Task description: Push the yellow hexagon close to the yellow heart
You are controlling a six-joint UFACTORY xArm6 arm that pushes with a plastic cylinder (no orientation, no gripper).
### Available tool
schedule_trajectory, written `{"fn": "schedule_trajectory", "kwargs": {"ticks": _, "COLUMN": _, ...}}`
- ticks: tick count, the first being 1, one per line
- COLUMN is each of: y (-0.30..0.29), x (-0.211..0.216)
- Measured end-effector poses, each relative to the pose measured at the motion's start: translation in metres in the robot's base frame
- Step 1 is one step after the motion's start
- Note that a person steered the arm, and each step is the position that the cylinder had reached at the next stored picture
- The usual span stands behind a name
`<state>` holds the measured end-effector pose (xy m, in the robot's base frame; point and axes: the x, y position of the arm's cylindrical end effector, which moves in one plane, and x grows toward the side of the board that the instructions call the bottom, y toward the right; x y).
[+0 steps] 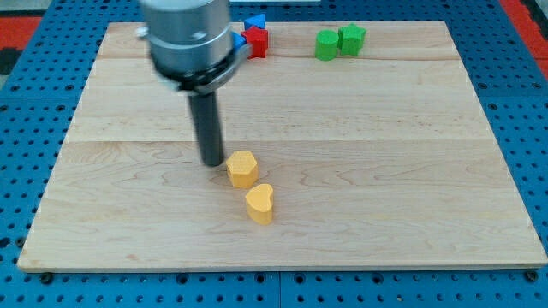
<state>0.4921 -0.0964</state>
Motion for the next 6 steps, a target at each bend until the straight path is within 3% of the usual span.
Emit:
{"fn": "schedule_trajectory", "kwargs": {"ticks": 1, "y": 0.023, "x": 0.001}}
{"fn": "schedule_trajectory", "kwargs": {"ticks": 2, "y": -0.004, "x": -0.038}}
{"fn": "schedule_trajectory", "kwargs": {"ticks": 3, "y": 0.053, "x": -0.014}}
{"fn": "schedule_trajectory", "kwargs": {"ticks": 4, "y": 0.051, "x": 0.011}}
{"fn": "schedule_trajectory", "kwargs": {"ticks": 5, "y": 0.129, "x": -0.026}}
{"fn": "schedule_trajectory", "kwargs": {"ticks": 6, "y": 0.219, "x": -0.096}}
